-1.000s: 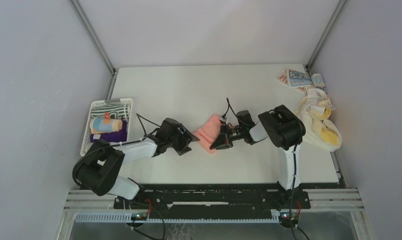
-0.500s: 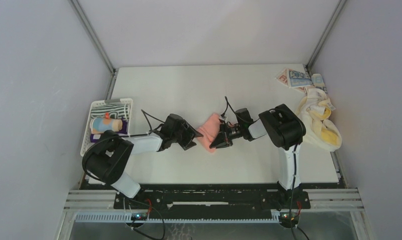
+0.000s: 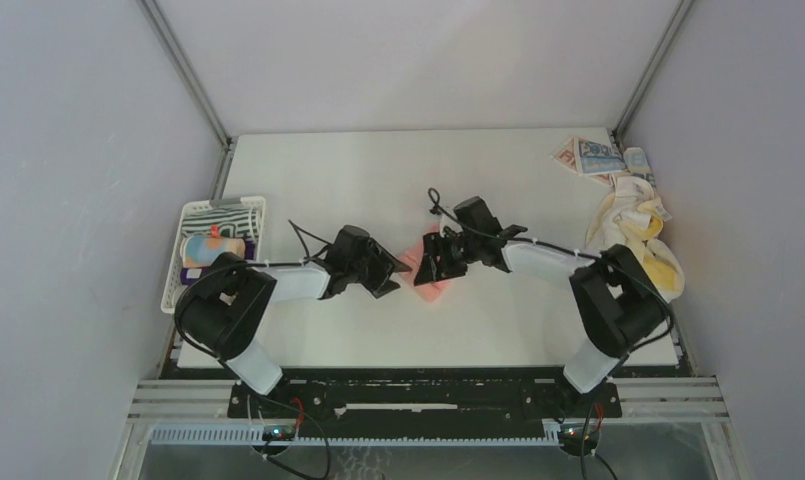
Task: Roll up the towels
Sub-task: Roll the towel at the center of the board.
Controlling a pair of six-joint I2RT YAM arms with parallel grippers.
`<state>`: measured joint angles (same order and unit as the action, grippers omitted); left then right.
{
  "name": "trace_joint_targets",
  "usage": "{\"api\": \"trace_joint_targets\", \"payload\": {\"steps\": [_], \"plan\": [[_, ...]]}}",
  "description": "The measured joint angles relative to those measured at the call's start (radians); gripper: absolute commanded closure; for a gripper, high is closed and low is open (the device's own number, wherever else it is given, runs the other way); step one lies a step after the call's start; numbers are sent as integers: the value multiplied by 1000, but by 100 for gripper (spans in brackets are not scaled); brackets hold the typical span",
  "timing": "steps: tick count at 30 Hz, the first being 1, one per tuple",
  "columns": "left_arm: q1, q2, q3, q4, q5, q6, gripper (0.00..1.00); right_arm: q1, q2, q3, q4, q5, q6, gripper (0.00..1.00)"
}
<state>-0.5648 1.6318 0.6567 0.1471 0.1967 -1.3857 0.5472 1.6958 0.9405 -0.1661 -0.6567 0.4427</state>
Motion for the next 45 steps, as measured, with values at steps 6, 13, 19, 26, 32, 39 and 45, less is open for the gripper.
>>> {"api": "trace_joint_targets", "payload": {"steps": [6, 13, 19, 26, 32, 39, 45], "plan": [[0, 30, 54, -53, 16, 6, 40, 326, -174, 18, -142, 581, -261, 39], [0, 32, 61, -63, 17, 8, 39, 532, -147, 18, -120, 926, -432, 40], [0, 37, 66, -68, 23, 7, 39, 608, -70, 4, -66, 1072, -529, 43], [0, 41, 68, -67, 29, 7, 39, 615, 5, -6, -31, 1175, -579, 43], [3, 46, 71, -67, 41, 7, 39, 619, 61, -6, -12, 1211, -604, 44], [5, 46, 71, -67, 45, 7, 39, 609, 87, -5, 24, 1264, -608, 43], [13, 46, 71, -70, 49, 7, 39, 570, 91, 13, 6, 1248, -591, 44]]}}
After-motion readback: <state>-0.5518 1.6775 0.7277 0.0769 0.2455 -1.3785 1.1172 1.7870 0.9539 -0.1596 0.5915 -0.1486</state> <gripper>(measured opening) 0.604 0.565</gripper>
